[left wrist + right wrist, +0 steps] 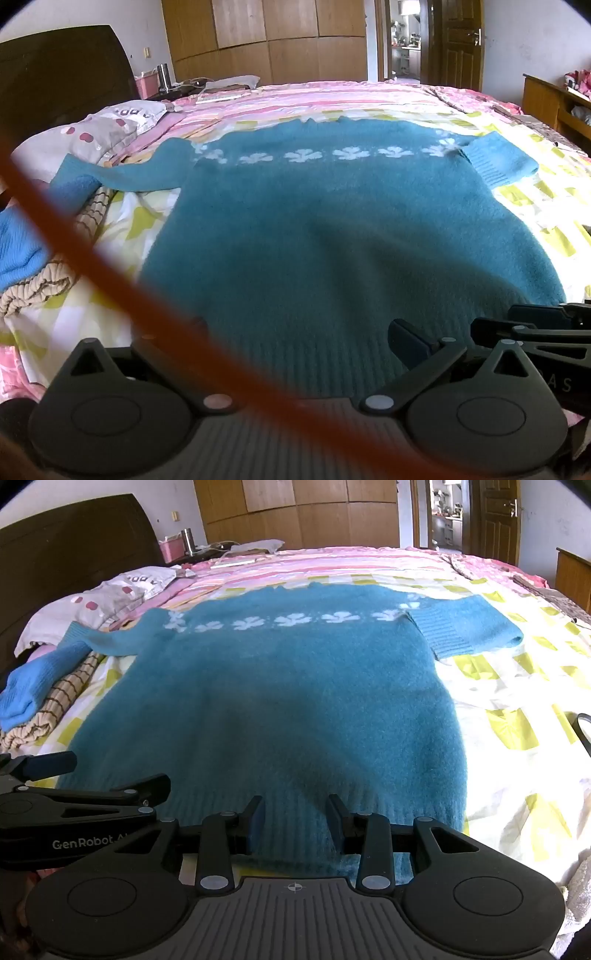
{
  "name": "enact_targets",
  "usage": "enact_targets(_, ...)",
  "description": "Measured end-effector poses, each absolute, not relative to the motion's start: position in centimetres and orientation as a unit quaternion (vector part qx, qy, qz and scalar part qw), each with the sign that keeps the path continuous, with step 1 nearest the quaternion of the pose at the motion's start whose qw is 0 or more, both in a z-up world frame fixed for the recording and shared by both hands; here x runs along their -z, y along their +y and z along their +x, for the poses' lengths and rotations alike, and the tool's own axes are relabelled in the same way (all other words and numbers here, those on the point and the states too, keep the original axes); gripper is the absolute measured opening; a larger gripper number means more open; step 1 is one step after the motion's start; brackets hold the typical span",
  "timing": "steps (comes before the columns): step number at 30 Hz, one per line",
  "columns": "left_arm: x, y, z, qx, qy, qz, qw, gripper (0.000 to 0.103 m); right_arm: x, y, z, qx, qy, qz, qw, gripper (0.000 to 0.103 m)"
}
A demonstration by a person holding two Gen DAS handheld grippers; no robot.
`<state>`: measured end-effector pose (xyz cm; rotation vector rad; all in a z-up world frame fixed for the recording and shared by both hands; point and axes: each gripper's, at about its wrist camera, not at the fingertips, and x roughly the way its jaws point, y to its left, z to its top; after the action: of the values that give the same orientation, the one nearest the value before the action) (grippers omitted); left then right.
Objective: Fold small clothes
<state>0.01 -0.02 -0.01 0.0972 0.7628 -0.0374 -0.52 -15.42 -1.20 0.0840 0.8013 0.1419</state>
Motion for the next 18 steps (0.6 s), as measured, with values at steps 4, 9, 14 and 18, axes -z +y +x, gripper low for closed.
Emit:
enact_targets(4, 0.3, 0.1, -0.2, 0.021, 0.377, 0.044, 0.925, 0.103, 1.2, -15.4, -0.5, -0.067, 0.39, 0.039, 0.917, 0.036)
enact_targets(9, 0.6, 0.3, 0.6, 0.024, 0.388, 0.038, 0.921, 0.103, 1.3, -15.4, -0.4, -0.066, 0.393, 0.039, 0.916, 0.036)
enact_targets(14, 0.8, 0.4, 0.7, 0.027, 0.394, 0.033, 0.918, 0.103, 1.5, -15.6, -0.2, -0.065, 0.394, 0.036, 0.916, 0.036)
enact_targets(18, 1.1, 0.4, 0.7, 0.027, 0.396, 0.034, 0.917, 0.103, 1.6, -15.4, -0.2, -0.063, 0.399, 0.034, 0.914, 0.036)
